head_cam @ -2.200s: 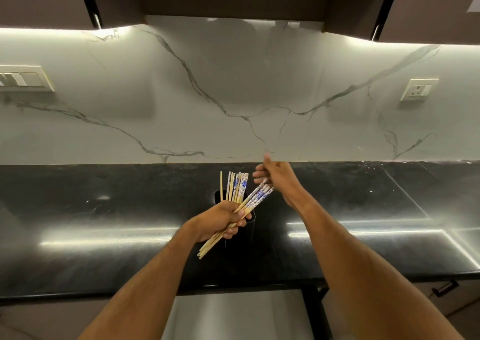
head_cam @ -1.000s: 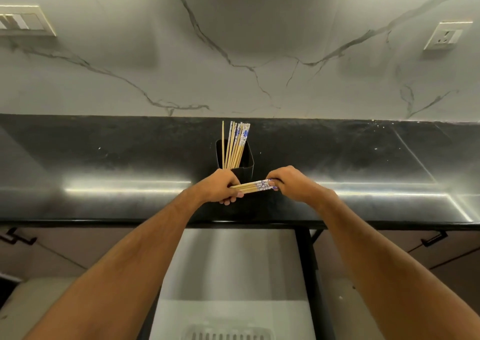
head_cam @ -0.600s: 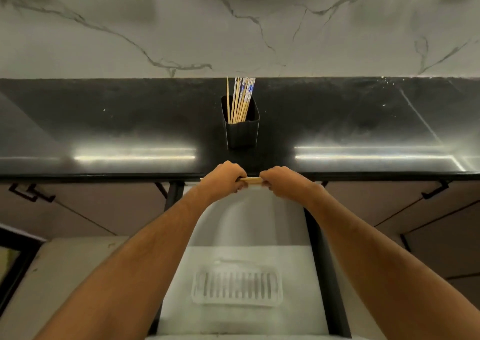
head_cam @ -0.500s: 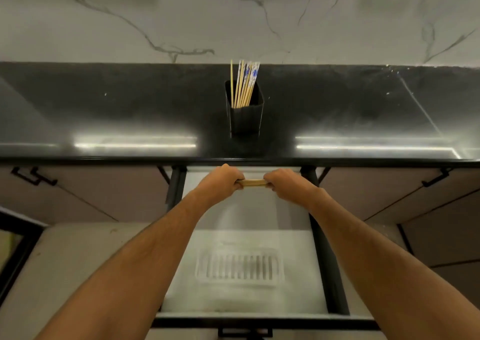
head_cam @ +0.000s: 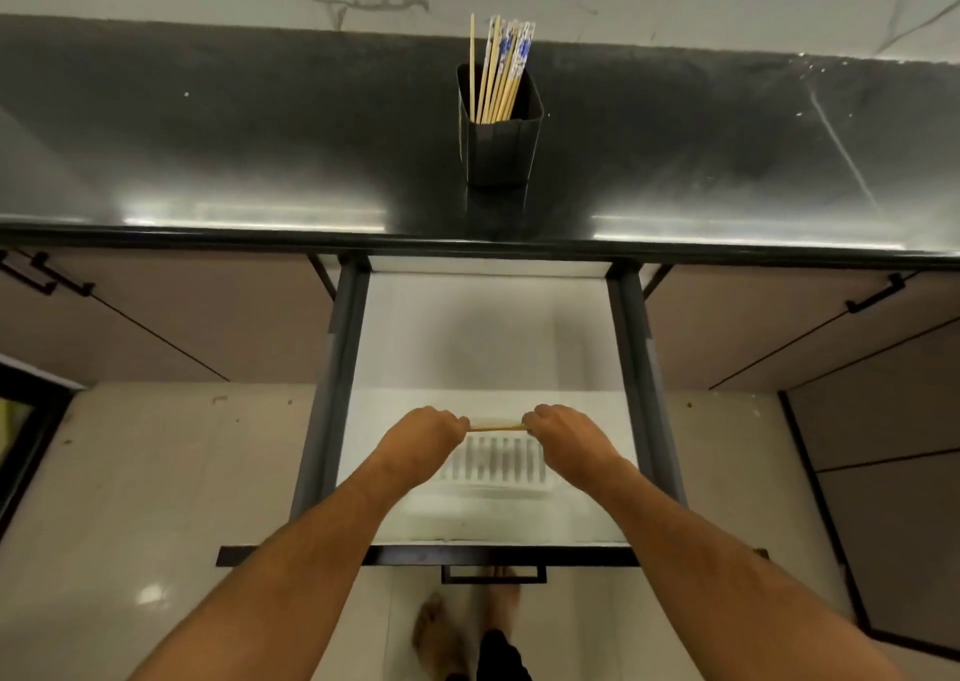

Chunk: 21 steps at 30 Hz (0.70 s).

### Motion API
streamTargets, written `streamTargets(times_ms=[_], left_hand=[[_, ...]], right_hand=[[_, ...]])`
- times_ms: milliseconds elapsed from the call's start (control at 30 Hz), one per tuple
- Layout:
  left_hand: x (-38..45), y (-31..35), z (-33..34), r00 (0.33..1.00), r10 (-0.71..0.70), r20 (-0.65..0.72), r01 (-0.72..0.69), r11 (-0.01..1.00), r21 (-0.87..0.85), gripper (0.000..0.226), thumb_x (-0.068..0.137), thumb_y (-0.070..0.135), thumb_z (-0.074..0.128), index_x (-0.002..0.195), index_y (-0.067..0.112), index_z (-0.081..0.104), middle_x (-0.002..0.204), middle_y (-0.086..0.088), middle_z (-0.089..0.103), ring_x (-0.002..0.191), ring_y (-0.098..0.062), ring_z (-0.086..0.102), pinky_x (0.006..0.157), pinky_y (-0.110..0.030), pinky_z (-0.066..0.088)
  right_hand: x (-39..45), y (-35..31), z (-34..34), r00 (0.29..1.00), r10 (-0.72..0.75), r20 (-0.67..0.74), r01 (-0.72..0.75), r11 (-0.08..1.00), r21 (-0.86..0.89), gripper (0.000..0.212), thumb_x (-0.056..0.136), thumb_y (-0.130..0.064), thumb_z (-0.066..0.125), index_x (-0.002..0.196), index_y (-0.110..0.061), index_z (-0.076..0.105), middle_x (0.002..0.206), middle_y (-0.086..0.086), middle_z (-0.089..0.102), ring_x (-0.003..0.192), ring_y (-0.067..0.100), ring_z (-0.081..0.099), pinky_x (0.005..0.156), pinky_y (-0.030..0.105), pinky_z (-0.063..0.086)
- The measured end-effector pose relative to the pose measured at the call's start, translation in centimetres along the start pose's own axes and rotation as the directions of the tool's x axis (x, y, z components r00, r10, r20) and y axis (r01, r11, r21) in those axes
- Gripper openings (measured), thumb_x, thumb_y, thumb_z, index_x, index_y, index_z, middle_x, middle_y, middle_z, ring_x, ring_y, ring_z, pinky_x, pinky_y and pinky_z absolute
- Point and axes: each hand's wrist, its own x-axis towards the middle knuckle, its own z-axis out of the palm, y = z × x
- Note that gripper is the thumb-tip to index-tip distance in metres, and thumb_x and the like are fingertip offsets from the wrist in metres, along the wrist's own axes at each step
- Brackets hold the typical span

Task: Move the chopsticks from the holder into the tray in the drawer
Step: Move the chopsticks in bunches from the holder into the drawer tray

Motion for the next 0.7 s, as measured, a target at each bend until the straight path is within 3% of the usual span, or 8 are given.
streamTargets(times_ms=[167,567,700], left_hand=[[-0.1,0.2,2.3,0.999,-0.035,0.012,0.035,0.999,-0.008,0.043,0.096,0.000,0.057,0.138,0.008,0.052,0.112,-0.008,0.071,0.095,-0.024,0.070,0.089,-0.034,0.057],[1.1,-0.4,5.1,0.985,-0.146,0.094,0.147,0.989,-0.004,0.037,0.093,0.002,0.062,0.129,0.011,0.059,0.116,-0.005,0.070,0.100,-0.022,0.069,0.090,-0.032,0.057],[1.5,-0.2,5.4,0.984,-0.164,0.069,0.167,0.985,-0.049,0.044,0.089,0.001,0.069,0.131,0.010,0.057,0.125,-0.008,0.067,0.110,-0.023,0.067,0.096,-0.033,0.055]], right_hand=[[0.1,-0.7,2.0,1.000,-0.019,-0.008,0.019,1.000,0.001,0.027,0.084,0.010,0.057,0.103,-0.007,0.063,0.094,0.010,0.065,0.078,0.024,0.060,0.069,0.035,0.052],[2.5,-2.7,3.9,0.997,-0.013,0.071,0.017,0.998,-0.058,0.022,0.086,0.005,0.058,0.103,-0.009,0.062,0.096,0.010,0.068,0.078,0.026,0.065,0.064,0.033,0.043],[2.7,-2.7,4.0,0.996,0.014,0.083,-0.005,0.995,-0.102,0.021,0.084,0.000,0.065,0.103,-0.009,0.064,0.097,0.008,0.070,0.081,0.026,0.068,0.068,0.033,0.050]])
